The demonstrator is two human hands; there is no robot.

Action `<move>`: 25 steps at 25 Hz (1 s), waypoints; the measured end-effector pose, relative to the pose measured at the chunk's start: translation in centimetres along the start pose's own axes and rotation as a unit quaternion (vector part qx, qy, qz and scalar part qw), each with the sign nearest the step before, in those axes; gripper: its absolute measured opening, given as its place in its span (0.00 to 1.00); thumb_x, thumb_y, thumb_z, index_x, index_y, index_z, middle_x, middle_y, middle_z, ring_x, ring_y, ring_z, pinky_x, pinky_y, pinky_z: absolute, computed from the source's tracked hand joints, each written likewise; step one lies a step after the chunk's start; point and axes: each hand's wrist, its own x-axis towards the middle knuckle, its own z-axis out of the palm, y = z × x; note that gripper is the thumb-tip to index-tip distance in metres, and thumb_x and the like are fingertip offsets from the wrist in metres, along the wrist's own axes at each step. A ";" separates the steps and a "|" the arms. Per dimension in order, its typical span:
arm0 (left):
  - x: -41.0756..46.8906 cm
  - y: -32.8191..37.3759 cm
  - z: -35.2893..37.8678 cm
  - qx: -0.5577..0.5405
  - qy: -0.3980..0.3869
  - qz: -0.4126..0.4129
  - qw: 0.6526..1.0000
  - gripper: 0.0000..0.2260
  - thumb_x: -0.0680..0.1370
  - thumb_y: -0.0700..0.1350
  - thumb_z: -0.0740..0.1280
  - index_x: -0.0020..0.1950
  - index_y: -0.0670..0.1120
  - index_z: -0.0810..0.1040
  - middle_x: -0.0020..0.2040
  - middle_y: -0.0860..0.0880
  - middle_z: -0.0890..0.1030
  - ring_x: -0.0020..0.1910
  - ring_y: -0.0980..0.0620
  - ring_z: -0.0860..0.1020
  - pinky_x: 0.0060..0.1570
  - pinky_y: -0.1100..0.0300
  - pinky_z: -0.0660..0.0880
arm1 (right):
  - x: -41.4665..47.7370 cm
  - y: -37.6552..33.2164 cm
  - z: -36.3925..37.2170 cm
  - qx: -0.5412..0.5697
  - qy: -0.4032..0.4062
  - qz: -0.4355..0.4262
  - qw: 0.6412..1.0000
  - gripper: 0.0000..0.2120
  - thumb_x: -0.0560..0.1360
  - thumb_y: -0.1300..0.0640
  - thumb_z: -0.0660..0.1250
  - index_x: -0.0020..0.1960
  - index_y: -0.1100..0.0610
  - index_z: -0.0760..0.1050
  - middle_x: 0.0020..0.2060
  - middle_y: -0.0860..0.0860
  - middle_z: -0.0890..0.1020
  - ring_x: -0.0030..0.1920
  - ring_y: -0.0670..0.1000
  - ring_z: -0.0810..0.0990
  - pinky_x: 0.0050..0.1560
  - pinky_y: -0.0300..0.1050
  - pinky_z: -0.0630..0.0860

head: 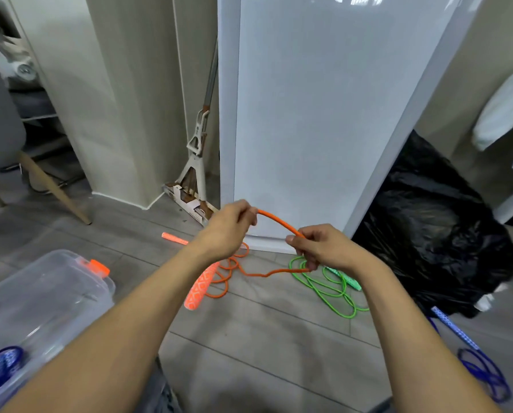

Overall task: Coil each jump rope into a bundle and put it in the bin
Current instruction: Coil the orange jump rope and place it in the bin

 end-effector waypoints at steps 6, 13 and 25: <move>0.7 -0.8 -1.5 -0.278 0.020 -0.141 0.950 0.13 0.83 0.41 0.59 0.42 0.40 0.77 0.29 0.44 0.70 0.22 0.49 0.71 0.29 0.57 0.73 | -1.0 3.4 -2.6 -0.420 -0.105 0.214 0.876 0.14 0.74 0.42 0.71 0.54 0.49 0.85 0.52 0.50 0.85 0.52 0.52 0.83 0.56 0.44 0.78; 0.0 1.5 0.2 -0.358 -0.128 -0.150 0.913 0.09 0.82 0.42 0.61 0.47 0.38 0.76 0.24 0.51 0.63 0.21 0.52 0.63 0.29 0.61 0.68 | 0.8 -3.0 3.0 0.116 0.021 -0.095 0.988 0.04 0.78 0.54 0.71 0.53 0.52 0.81 0.37 0.53 0.83 0.41 0.55 0.84 0.54 0.56 0.78; 2.5 -2.9 -0.9 -0.335 0.163 -0.262 0.890 0.13 0.84 0.41 0.56 0.41 0.42 0.73 0.29 0.46 0.71 0.25 0.51 0.67 0.30 0.60 0.66 | -0.2 -0.8 -1.5 -0.173 0.261 0.072 0.947 0.24 0.78 0.41 0.66 0.32 0.57 0.75 0.24 0.48 0.72 0.30 0.52 0.72 0.30 0.43 0.64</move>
